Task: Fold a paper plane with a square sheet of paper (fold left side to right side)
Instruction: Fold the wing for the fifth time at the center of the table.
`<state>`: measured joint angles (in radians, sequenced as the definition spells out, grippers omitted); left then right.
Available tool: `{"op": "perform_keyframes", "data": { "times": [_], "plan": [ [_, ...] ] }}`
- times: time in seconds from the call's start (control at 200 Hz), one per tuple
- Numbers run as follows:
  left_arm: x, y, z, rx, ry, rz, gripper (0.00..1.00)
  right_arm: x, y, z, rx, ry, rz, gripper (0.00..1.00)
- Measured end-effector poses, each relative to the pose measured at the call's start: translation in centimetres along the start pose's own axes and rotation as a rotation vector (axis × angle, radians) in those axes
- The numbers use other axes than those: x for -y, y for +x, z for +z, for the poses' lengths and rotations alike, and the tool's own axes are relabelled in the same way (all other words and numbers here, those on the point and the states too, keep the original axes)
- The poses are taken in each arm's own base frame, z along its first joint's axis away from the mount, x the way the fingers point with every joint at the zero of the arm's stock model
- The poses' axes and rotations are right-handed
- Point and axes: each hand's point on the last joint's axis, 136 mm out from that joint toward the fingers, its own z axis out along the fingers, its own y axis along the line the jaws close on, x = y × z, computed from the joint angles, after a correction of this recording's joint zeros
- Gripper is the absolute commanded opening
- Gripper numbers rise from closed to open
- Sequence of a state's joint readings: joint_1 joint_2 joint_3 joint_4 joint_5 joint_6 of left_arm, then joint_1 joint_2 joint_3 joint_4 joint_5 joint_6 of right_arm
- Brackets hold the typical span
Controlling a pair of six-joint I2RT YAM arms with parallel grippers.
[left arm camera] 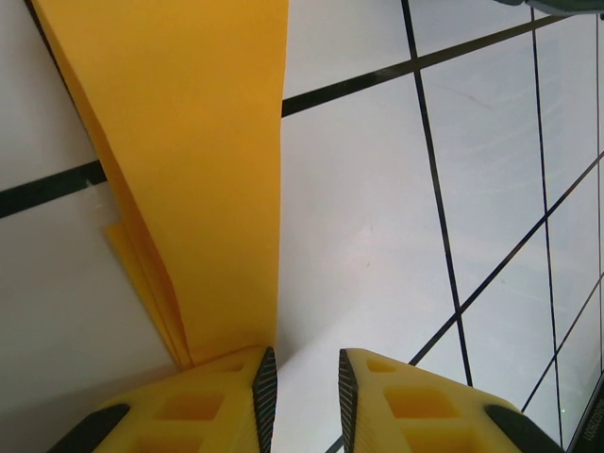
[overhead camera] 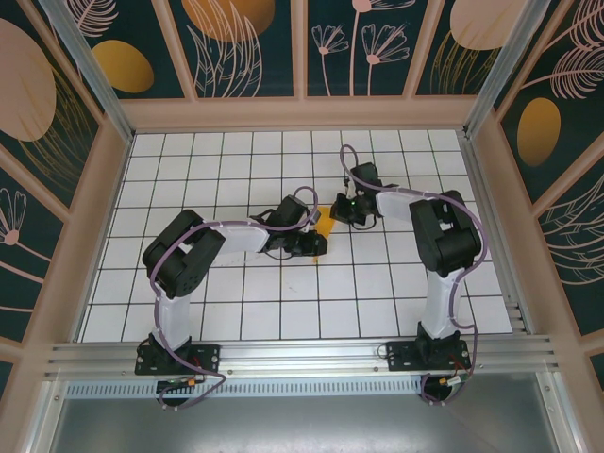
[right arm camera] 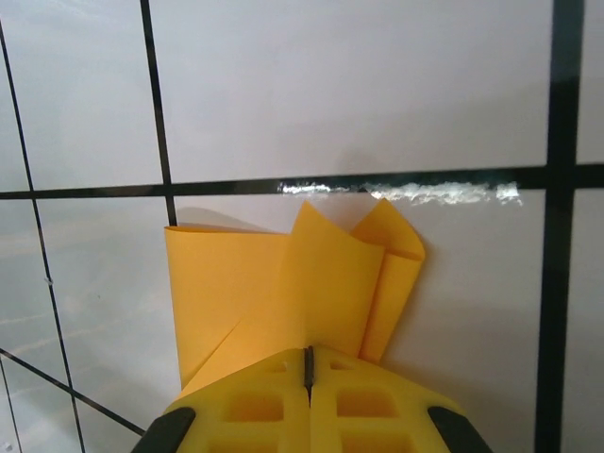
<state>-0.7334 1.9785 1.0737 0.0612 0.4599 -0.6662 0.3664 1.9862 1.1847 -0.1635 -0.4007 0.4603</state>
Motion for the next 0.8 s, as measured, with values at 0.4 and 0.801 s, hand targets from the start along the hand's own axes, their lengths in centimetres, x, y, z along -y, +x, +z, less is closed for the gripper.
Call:
{"op": "perform_keyframes", "data": {
  "times": [0.4,0.801],
  "plan": [
    [0.0,-0.1,0.0,0.003,0.002,0.002,0.28,2.2,-4.6,-0.3,0.077,0.037,0.013,0.0],
    [0.1,-0.1,0.0,0.003,0.003,0.002,0.28,3.1,-6.9,-4.9,0.193,0.086,0.004,0.01]
  ]
}}
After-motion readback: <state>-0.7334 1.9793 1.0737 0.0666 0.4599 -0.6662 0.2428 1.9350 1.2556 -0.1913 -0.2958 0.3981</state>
